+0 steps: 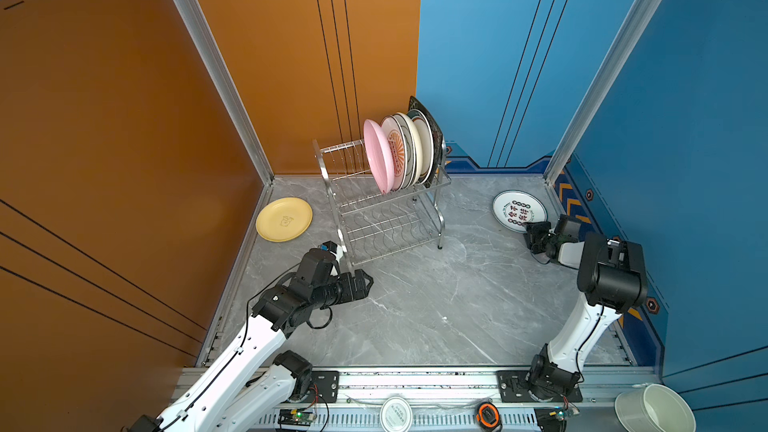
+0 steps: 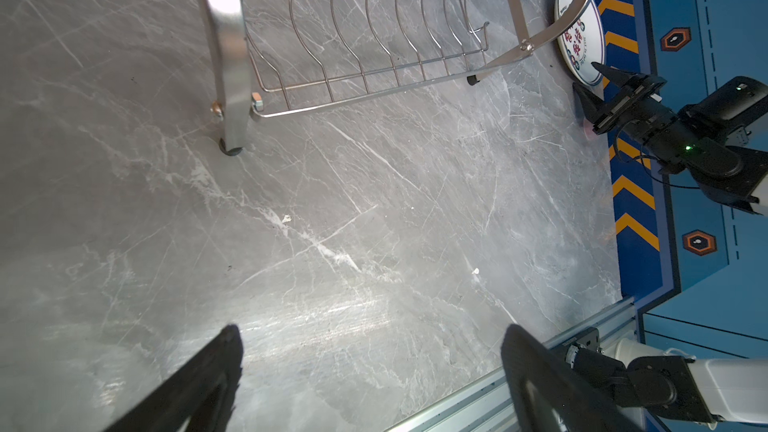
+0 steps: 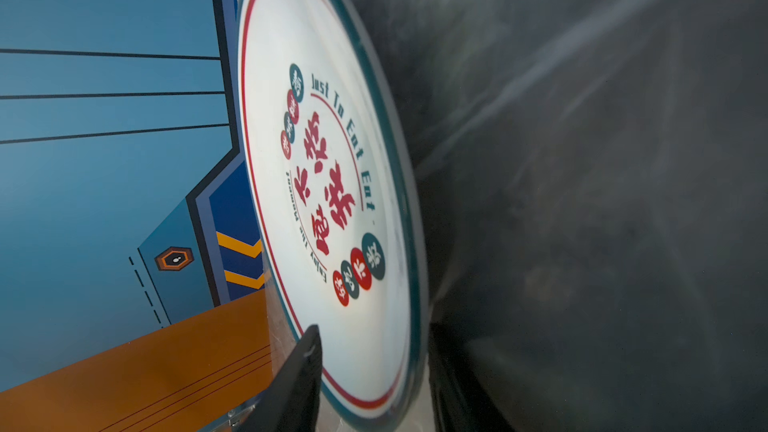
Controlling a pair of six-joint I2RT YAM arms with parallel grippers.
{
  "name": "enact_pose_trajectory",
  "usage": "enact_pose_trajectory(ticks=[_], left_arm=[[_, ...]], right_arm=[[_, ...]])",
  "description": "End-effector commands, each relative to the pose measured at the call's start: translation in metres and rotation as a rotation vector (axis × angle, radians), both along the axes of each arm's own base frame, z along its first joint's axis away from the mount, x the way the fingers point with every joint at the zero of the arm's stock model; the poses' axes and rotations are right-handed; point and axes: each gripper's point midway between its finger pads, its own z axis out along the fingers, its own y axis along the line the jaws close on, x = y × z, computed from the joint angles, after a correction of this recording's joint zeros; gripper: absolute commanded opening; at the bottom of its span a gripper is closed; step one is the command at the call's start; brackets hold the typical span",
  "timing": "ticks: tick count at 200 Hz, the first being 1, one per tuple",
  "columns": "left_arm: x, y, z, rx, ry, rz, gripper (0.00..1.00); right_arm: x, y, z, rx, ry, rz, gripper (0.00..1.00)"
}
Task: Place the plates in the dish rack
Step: 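Lower the right gripper to the white red-lettered plate's edge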
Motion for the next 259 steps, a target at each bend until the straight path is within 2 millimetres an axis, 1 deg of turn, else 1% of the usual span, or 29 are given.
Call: enact_pose_trajectory(ticks=[1, 27, 44, 62, 75, 77, 82, 109, 142, 157, 178, 186, 187, 189, 200, 233, 241, 259], left_arm=[[0.005, -0.001, 0.011, -0.007, -0.033, 0.014, 0.98], [0.005, 0.0, 0.011, -0.006, -0.036, 0.019, 0.98], [0.005, 0.0, 0.012, -0.007, -0.037, 0.022, 0.98], [0.005, 0.001, 0.012, -0.005, -0.038, 0.028, 0.98], [0.006, 0.0, 0.012, -0.005, -0.037, 0.028, 0.98], [0.005, 0.0, 0.012, -0.005, -0.036, 0.028, 0.98], [0.006, 0.0, 0.012, -0.004, -0.037, 0.026, 0.98], [0.007, -0.001, 0.013, -0.002, -0.036, 0.024, 0.98], [0.007, -0.003, 0.015, -0.002, -0.04, 0.016, 0.98], [0.007, -0.004, 0.017, -0.005, -0.044, 0.012, 0.98], [0.007, -0.005, 0.019, -0.007, -0.049, 0.006, 0.98], [0.007, -0.005, 0.021, -0.009, -0.052, 0.003, 0.98], [0.007, -0.005, 0.021, -0.009, -0.053, 0.003, 0.98], [0.007, -0.005, 0.021, -0.01, -0.053, 0.003, 0.98], [0.007, -0.007, 0.022, -0.011, -0.054, -0.003, 0.98], [0.004, -0.011, 0.024, -0.016, -0.061, -0.028, 0.98], [0.004, -0.012, 0.025, -0.018, -0.062, -0.034, 0.98], [0.002, -0.015, 0.028, -0.023, -0.069, -0.047, 0.98]], right_arm=[[-0.005, -0.006, -0.021, 0.032, 0.035, -0.049, 0.39], [-0.003, -0.007, -0.028, 0.048, 0.039, -0.058, 0.33], [-0.002, -0.008, -0.032, 0.055, 0.043, -0.064, 0.26], [-0.002, -0.009, -0.032, 0.062, 0.038, -0.072, 0.19], [-0.001, -0.01, -0.03, 0.069, 0.028, -0.078, 0.16], [-0.003, -0.009, -0.039, 0.077, 0.046, -0.079, 0.16], [-0.004, -0.01, -0.044, 0.082, 0.054, -0.083, 0.14], [-0.003, -0.01, -0.047, 0.094, 0.048, -0.087, 0.08], [-0.002, -0.008, -0.044, 0.102, 0.031, -0.08, 0.02], [0.0, -0.008, -0.039, 0.104, 0.016, -0.072, 0.0], [0.001, -0.005, -0.028, 0.102, -0.004, -0.05, 0.0], [0.0, -0.003, -0.029, 0.104, 0.002, -0.041, 0.0], [0.0, -0.003, -0.023, 0.1, -0.01, -0.039, 0.0], [0.001, -0.003, -0.017, 0.096, -0.021, -0.035, 0.0], [0.0, 0.0, -0.008, 0.091, -0.032, -0.017, 0.0], [-0.011, 0.014, 0.014, 0.083, -0.044, 0.047, 0.0], [-0.016, 0.018, 0.017, 0.08, -0.036, 0.065, 0.0], [-0.027, 0.029, 0.03, 0.072, -0.039, 0.107, 0.0]])
